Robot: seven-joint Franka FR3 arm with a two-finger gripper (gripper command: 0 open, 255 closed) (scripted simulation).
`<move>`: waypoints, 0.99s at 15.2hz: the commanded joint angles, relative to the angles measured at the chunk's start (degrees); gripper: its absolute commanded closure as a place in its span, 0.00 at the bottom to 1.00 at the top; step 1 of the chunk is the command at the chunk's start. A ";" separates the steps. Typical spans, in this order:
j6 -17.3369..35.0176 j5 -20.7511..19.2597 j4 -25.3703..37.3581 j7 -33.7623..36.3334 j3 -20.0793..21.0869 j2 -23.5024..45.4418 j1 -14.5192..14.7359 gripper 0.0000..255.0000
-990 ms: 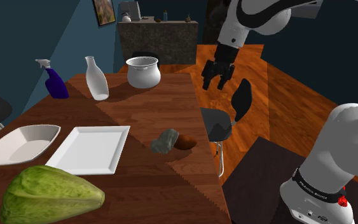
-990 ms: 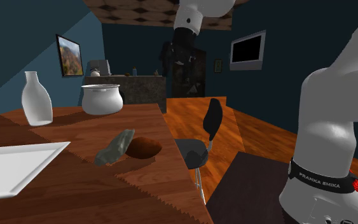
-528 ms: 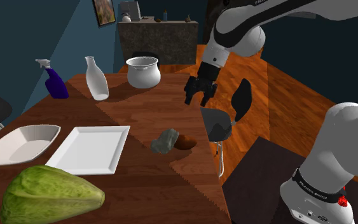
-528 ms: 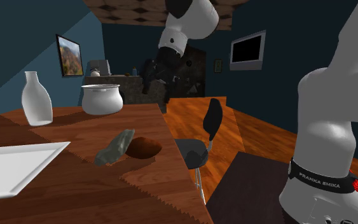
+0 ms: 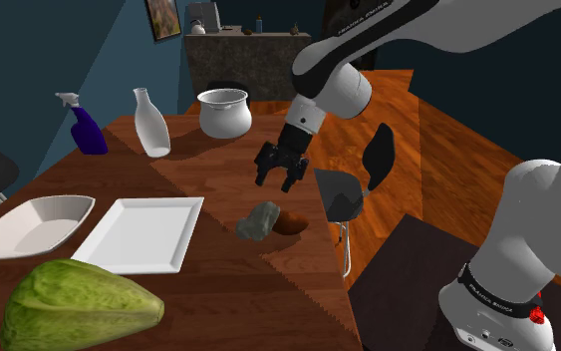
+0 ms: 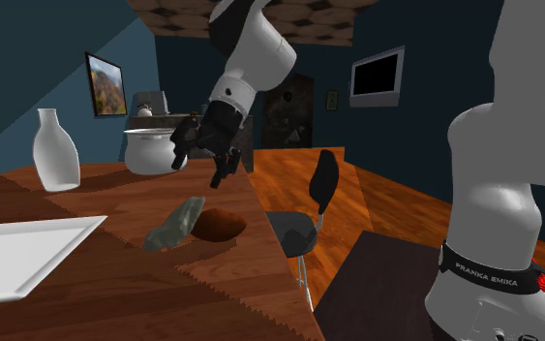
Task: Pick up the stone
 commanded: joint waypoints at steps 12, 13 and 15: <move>3.54 10.37 1.74 -8.09 1.02 8.74 1.39 1.00; 3.54 10.37 1.74 -8.07 1.03 8.73 1.39 1.00; 3.51 10.34 1.77 -8.04 1.02 8.73 1.39 1.00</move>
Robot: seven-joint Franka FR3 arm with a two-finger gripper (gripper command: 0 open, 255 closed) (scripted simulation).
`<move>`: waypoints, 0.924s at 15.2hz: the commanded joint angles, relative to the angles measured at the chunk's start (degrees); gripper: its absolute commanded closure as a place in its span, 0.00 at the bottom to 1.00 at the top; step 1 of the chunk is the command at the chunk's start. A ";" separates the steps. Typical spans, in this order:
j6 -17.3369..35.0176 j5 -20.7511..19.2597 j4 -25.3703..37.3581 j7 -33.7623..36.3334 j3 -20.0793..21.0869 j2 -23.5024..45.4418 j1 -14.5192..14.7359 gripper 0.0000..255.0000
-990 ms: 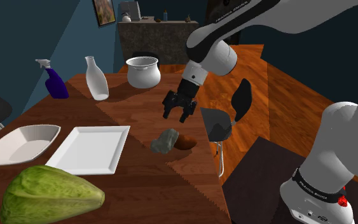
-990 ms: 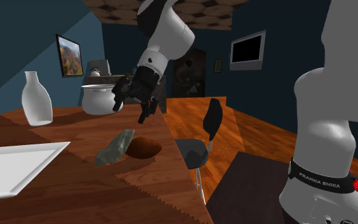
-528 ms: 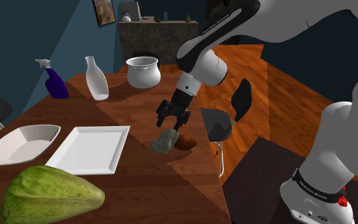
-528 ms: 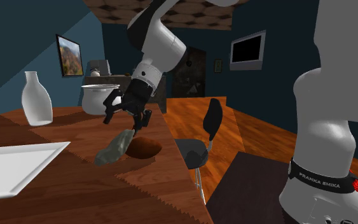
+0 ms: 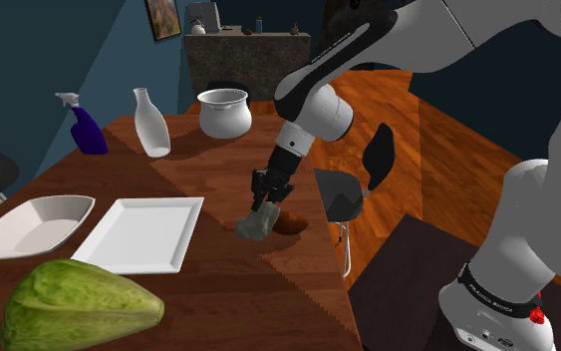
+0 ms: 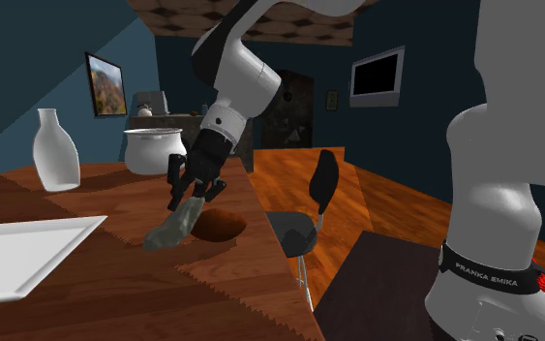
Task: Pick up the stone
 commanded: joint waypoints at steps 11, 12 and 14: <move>-1.90 -2.76 0.38 3.42 -0.27 -2.79 -0.09 1.00; -2.30 -3.30 0.51 4.11 -0.31 -3.32 -0.13 1.00; -3.14 -4.34 0.81 5.46 -0.38 -4.36 -0.19 1.00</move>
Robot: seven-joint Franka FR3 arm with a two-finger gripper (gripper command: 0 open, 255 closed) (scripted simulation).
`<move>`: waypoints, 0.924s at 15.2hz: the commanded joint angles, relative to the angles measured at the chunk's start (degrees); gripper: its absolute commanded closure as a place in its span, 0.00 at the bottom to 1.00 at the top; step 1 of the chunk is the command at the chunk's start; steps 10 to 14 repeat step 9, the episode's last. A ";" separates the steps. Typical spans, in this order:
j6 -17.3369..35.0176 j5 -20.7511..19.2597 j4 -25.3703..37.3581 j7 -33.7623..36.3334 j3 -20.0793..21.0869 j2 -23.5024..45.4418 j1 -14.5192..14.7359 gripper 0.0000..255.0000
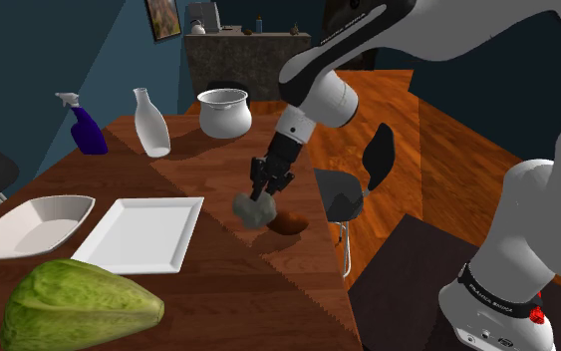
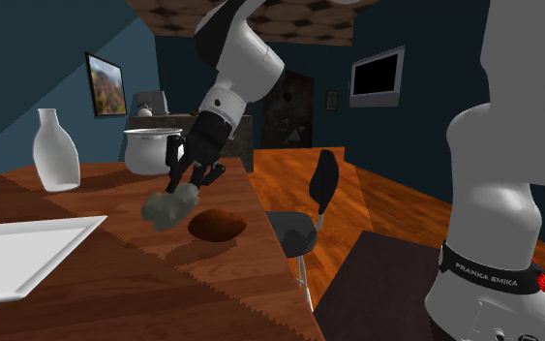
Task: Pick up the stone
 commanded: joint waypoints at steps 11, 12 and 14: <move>-3.56 -3.98 1.51 5.38 -0.17 -4.02 -0.31 1.00; -3.56 -3.98 1.51 5.38 -0.17 -4.02 -0.31 1.00; -3.56 -3.98 1.51 5.38 -0.17 -4.02 -0.31 1.00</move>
